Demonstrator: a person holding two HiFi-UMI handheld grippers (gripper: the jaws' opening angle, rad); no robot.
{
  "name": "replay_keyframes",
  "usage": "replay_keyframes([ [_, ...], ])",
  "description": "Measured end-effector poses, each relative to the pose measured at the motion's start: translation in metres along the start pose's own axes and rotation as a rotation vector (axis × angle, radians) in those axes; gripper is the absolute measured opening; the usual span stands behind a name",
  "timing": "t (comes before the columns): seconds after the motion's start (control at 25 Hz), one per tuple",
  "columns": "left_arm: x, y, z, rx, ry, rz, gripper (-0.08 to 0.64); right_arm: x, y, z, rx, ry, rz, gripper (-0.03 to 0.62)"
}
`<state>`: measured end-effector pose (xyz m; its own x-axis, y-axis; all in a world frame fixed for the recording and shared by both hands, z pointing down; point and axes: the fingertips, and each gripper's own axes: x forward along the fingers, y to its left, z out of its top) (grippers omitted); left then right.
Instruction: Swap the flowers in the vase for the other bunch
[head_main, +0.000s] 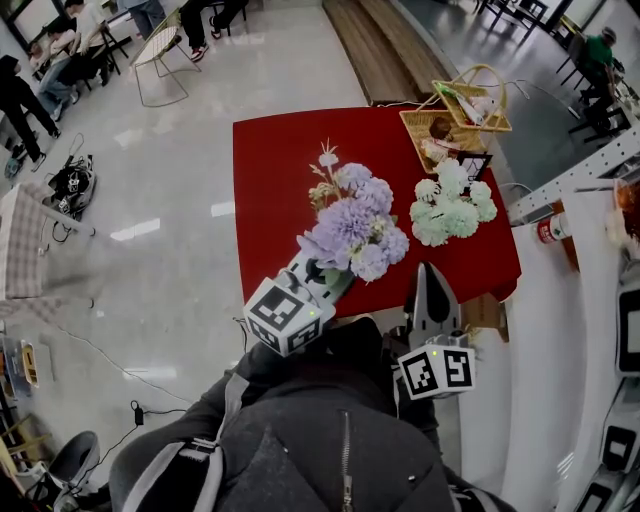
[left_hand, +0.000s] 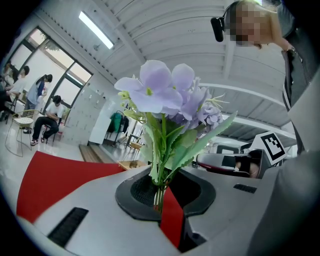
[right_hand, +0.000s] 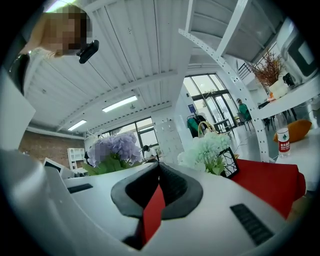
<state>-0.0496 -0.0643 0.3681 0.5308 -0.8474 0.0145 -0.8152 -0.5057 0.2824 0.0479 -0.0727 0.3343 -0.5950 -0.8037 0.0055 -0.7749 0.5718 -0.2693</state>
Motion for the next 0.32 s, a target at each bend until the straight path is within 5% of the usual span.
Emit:
replay_keyframes([
  [0.32,-0.0003,0.0004,-0.0013,-0.002,0.005,-0.004,0.061,0.0017,0.0056,-0.0063,0.014,0.01,0.013,0.012],
])
